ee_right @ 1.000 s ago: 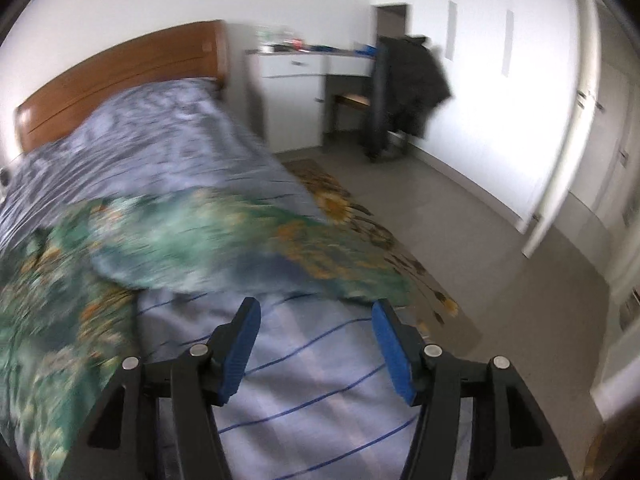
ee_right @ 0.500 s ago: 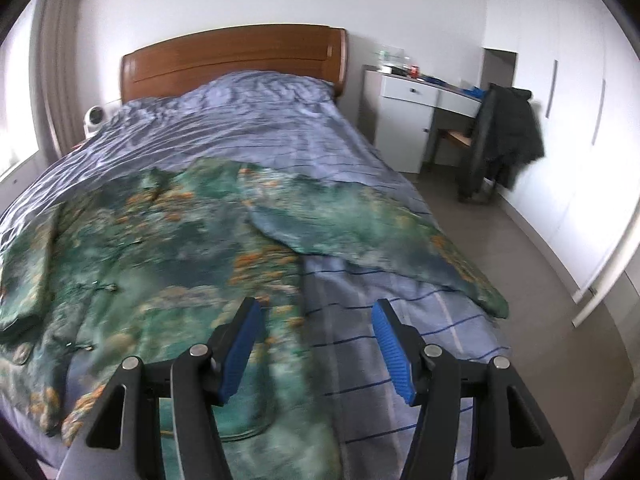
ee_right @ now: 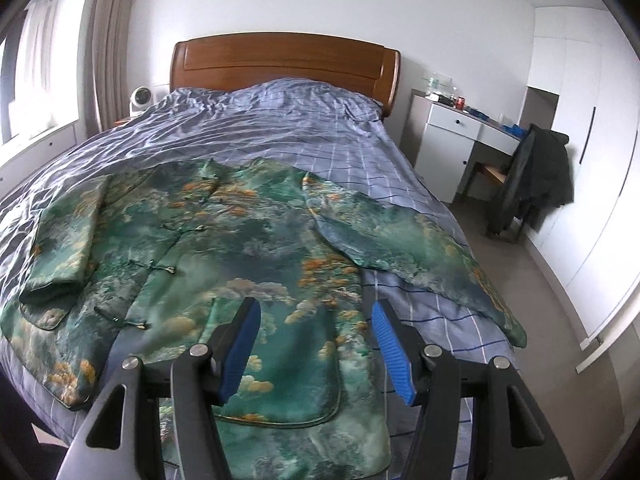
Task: Fold large clothes
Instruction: 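Move the left gripper toward the other folded sleeve on the jacket, then grasp the folded sleeve edge with the left gripper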
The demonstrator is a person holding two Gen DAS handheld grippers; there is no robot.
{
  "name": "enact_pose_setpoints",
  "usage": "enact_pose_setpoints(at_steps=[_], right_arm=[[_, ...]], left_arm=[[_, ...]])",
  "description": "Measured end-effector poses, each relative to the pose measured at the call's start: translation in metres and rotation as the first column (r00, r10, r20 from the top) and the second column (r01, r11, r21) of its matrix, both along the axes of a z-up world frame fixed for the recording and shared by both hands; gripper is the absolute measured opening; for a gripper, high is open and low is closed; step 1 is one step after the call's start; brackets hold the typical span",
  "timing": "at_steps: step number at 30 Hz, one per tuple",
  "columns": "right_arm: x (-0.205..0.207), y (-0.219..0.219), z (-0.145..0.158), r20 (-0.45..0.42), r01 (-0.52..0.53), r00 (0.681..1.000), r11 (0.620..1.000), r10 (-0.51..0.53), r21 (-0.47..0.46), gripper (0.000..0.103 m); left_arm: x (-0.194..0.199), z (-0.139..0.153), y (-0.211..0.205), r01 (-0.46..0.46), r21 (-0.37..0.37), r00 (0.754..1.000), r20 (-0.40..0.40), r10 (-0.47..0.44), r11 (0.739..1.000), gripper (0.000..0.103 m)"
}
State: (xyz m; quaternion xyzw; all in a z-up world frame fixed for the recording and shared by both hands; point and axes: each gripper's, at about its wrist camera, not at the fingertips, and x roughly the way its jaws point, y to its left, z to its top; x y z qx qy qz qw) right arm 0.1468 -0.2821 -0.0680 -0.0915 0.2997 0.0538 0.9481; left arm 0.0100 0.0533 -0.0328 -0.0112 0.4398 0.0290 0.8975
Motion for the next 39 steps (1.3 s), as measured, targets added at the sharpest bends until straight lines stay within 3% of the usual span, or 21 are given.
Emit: enact_pose_setpoints(at_steps=[6,9,13,15,19,22,25,29,34,36,37,39], right_arm=[[-0.006,0.007,0.003,0.006,-0.022,1.000,1.000,0.022,0.007,0.059],[-0.011,0.010,0.006,0.010,-0.034,0.999,0.999,0.034,0.008,0.059],[-0.021,0.010,0.010,0.029,-0.035,0.999,0.999,0.035,0.007,0.059],[-0.024,0.009,0.011,0.031,-0.033,0.999,0.999,0.033,0.014,0.059],[-0.027,0.009,0.009,0.020,-0.031,0.999,0.999,0.031,0.031,0.059],[-0.029,0.013,0.007,0.015,-0.039,0.999,0.999,0.038,0.036,0.059],[-0.032,0.014,0.009,0.016,-0.042,0.999,0.999,0.042,0.034,0.059],[-0.035,0.017,0.009,0.006,-0.040,0.999,0.999,0.040,0.032,0.059],[-0.037,0.023,0.007,-0.006,-0.043,0.999,0.999,0.043,0.025,0.059],[-0.037,0.027,0.007,-0.011,-0.052,0.999,0.998,0.053,0.029,0.059],[-0.037,0.030,0.007,-0.012,-0.057,0.998,0.998,0.057,0.031,0.059],[-0.038,0.036,0.006,-0.014,-0.072,0.997,0.997,0.073,0.035,0.059]], left_arm=[[0.005,-0.001,0.009,0.050,0.034,0.999,0.014,-0.050,0.998,0.103],[0.014,0.004,0.032,0.063,0.119,0.995,0.069,-0.071,0.991,0.103],[0.030,0.001,0.047,0.151,0.171,0.984,0.068,-0.164,0.974,0.103],[0.042,-0.011,0.040,0.221,0.233,0.971,0.039,-0.236,0.947,0.103],[0.074,-0.044,0.019,0.368,0.336,0.924,-0.028,-0.381,0.867,0.103],[0.107,-0.061,0.018,0.415,0.325,0.908,-0.086,-0.411,0.849,0.103],[0.142,-0.073,0.030,0.399,0.312,0.917,-0.108,-0.385,0.862,0.102],[0.164,-0.090,0.047,0.429,0.197,0.901,-0.159,-0.403,0.882,0.103],[0.161,-0.099,0.045,0.493,0.209,0.869,-0.169,-0.465,0.845,0.103],[0.162,-0.098,0.048,0.508,0.184,0.859,-0.174,-0.481,0.841,0.101],[0.163,-0.097,0.050,0.516,0.160,0.854,-0.177,-0.489,0.842,0.099],[0.167,-0.097,0.055,0.521,0.118,0.848,-0.188,-0.496,0.846,0.084]])
